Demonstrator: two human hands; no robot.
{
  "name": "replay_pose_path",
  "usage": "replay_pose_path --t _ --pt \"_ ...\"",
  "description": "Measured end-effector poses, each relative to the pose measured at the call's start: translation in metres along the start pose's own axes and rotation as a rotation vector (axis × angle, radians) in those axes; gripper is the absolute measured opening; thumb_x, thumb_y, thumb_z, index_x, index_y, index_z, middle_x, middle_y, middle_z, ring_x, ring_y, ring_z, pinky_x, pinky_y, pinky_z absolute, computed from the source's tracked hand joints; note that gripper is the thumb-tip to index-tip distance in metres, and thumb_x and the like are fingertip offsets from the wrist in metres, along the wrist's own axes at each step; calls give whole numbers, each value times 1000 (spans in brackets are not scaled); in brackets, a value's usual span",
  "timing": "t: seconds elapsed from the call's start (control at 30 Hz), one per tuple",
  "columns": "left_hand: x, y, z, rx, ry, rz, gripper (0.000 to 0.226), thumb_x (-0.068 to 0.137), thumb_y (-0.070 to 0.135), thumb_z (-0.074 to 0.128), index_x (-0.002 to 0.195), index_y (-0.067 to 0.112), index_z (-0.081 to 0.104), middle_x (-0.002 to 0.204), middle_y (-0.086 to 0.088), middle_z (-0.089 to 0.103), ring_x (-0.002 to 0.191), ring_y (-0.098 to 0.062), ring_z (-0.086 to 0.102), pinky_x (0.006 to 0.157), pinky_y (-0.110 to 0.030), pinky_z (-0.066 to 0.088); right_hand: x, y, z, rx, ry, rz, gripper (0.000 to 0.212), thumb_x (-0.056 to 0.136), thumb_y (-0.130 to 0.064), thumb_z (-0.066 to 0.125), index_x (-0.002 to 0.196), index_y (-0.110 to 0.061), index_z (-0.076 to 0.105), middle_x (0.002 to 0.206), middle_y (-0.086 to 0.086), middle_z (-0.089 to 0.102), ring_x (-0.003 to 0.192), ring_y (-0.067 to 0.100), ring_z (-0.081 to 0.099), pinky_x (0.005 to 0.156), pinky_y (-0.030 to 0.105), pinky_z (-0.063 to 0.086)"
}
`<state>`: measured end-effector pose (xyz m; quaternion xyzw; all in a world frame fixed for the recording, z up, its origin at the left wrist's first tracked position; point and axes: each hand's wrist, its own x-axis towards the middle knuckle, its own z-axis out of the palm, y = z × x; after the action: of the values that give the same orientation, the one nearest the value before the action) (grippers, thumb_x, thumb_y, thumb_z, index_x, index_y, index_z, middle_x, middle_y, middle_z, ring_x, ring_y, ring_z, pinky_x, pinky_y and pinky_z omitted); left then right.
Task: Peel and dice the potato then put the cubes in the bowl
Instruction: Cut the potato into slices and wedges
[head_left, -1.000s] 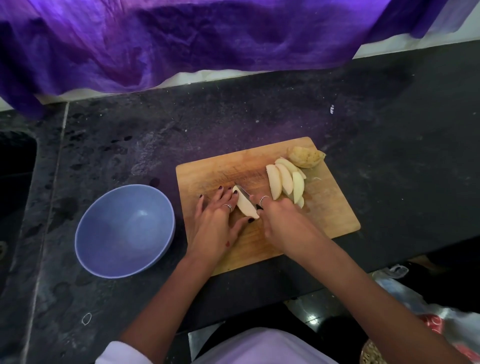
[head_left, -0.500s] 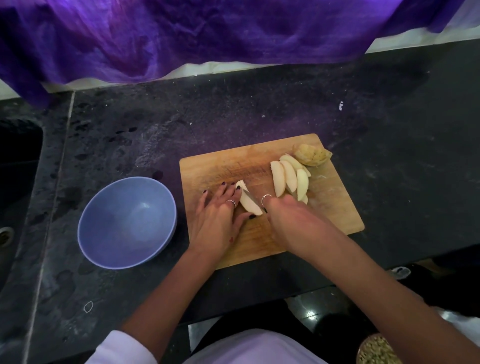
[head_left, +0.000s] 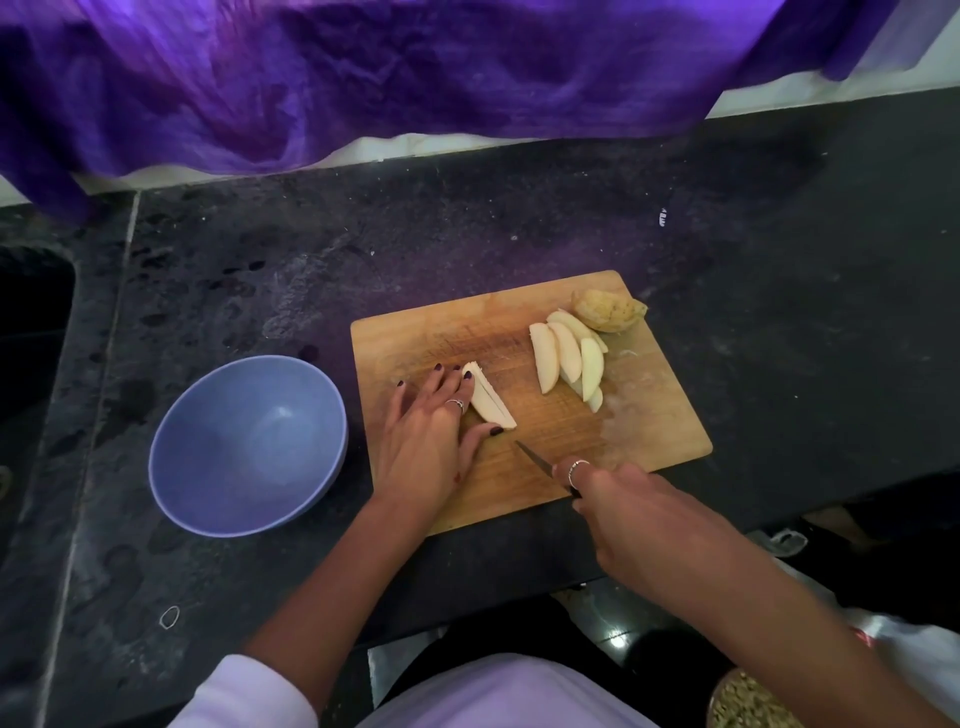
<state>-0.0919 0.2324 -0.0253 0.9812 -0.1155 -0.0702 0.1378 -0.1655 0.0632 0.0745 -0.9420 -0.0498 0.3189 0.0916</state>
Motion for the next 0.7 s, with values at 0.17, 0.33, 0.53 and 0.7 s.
replay_pose_path --t 0.17,0.33,0.53,0.7 --pt "-4 0 -1 -33 -23 3 64 98 54 35 152 24 19 160 9 13 147 -6 2 120 -39 -5 -6 -6 7 -11 112 10 44 99 -15 43 139 -29 31 76 -5 36 69 17 46 61 29 38" --pt "-10 -1 6 -152 91 15 53 97 44 46 145 23 39 155 8 29 144 -7 20 120 -34 4 20 -14 7 85 345 -18 43 99 -15 43 137 -33 34 70 -5 43 55 10 42 44 25 28" --pt "-10 -3 14 -252 143 31 41 96 33 54 133 17 56 147 1 44 139 -11 35 119 -33 11 48 -18 10 110 325 -39 41 99 -14 44 137 -29 38 73 -5 38 58 11 40 58 32 42" --pt "-8 -2 15 -261 127 26 39 97 30 52 133 16 56 148 1 43 140 -12 34 119 -34 10 53 -18 10 135 313 -60 42 99 -15 45 137 -30 37 76 -3 41 68 17 52 63 35 49"
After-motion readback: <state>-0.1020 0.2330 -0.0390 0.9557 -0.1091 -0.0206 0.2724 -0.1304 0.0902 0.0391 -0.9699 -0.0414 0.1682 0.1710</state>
